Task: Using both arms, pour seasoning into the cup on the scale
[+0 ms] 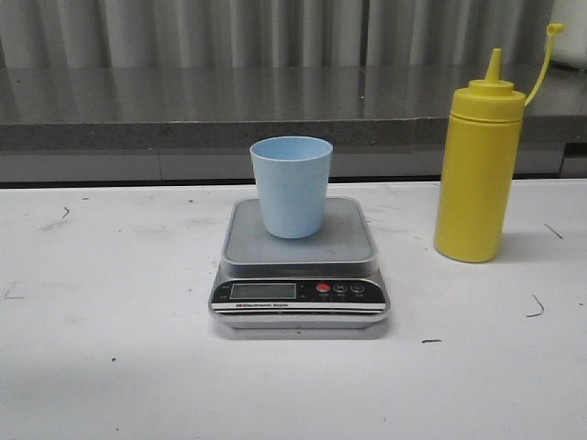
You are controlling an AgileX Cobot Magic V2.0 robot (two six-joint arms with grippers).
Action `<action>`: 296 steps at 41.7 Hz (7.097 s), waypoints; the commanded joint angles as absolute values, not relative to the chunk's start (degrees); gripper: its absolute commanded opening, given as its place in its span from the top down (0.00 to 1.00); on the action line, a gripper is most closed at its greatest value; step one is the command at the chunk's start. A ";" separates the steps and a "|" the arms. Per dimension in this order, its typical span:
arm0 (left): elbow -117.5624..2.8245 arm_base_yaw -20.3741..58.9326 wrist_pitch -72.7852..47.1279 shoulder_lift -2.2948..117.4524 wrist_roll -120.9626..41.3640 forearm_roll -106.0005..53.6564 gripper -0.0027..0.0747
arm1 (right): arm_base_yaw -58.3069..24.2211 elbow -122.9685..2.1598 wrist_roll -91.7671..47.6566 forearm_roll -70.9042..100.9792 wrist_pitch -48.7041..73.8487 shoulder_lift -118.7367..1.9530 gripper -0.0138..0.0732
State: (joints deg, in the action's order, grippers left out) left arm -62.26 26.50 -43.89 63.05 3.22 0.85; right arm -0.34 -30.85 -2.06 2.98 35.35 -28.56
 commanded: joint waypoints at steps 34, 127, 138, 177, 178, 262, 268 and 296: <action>-44.68 21.63 -40.71 37.06 3.95 0.00 0.49 | -8.37 -51.87 -5.18 3.77 51.64 -46.47 0.11; -44.68 21.63 -40.62 37.06 3.95 0.00 0.49 | -13.99 -44.42 0.42 10.33 -59.28 -111.28 0.36; -44.68 21.63 -40.62 37.06 3.95 0.00 0.49 | -13.99 -44.24 0.00 8.38 -60.14 -107.71 0.51; -44.68 21.63 -40.62 37.06 3.95 0.00 0.49 | -23.75 -72.23 -32.16 -38.32 21.24 -89.56 0.51; -44.68 21.63 -40.62 37.06 3.95 0.00 0.49 | -24.16 -72.41 -32.16 -40.00 21.53 -89.75 0.51; -44.68 21.63 -40.62 37.06 3.95 0.00 0.49 | -19.69 -76.36 -1.52 -27.33 41.67 -92.38 0.51; -44.68 21.63 -40.62 37.06 3.95 0.00 0.49 | -15.13 -71.15 -1.52 -18.83 34.14 -87.44 0.51; -44.68 21.63 -40.62 37.06 3.95 0.00 0.49 | -12.71 -37.51 -2.03 -8.90 -50.30 -91.02 0.51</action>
State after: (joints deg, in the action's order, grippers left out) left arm -43.07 21.68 -44.64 37.21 3.48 0.49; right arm -13.20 -36.23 -1.68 -12.22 -37.57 -89.75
